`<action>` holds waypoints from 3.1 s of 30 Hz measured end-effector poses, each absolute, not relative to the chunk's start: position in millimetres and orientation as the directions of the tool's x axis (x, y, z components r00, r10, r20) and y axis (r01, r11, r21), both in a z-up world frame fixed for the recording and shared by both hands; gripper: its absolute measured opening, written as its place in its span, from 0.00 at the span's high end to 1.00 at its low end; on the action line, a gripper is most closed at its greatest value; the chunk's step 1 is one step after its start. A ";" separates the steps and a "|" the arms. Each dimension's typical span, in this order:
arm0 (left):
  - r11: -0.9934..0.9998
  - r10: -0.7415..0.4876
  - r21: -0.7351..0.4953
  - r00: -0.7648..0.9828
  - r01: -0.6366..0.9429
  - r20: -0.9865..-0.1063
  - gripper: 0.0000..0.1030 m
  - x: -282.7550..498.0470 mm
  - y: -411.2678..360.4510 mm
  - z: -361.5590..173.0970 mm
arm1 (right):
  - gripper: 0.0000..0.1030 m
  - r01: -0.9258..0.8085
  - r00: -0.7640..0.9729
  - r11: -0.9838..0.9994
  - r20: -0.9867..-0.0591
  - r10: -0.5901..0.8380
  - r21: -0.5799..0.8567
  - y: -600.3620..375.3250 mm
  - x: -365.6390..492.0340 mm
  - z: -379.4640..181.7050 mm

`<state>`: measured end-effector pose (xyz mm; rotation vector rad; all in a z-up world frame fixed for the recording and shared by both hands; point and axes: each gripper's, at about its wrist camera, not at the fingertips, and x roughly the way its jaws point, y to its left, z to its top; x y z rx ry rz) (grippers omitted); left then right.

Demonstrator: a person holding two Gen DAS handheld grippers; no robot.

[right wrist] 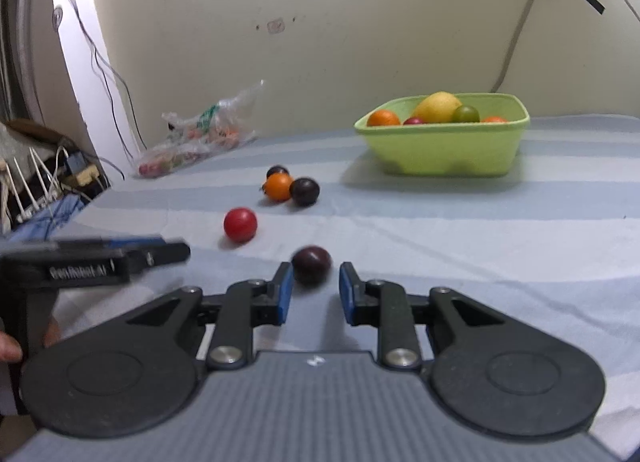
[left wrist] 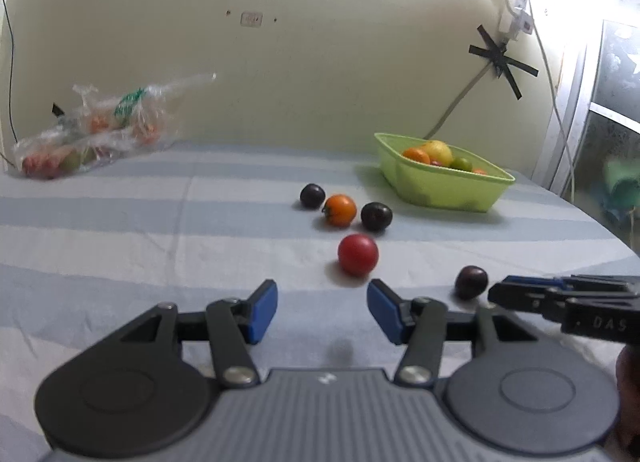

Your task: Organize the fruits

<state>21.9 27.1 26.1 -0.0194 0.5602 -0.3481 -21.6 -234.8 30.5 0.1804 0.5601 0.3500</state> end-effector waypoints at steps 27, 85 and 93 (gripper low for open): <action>0.921 -0.380 -0.128 0.771 0.369 -0.511 0.49 20.6 24.4 24.4 | 0.70 -0.282 0.773 0.937 -0.530 0.349 0.205 -225.8 -8.2 27.6; 0.904 -0.417 -0.181 0.700 0.388 -0.580 0.71 87.5 -9.4 18.6 | 0.71 -0.416 0.737 0.899 -0.527 0.423 0.138 -195.4 -19.8 29.3; 0.857 -0.496 -0.203 0.655 0.473 -0.570 0.71 37.3 0.8 26.2 | 0.71 -0.372 0.768 0.918 -0.510 0.388 0.137 -210.4 -32.6 32.3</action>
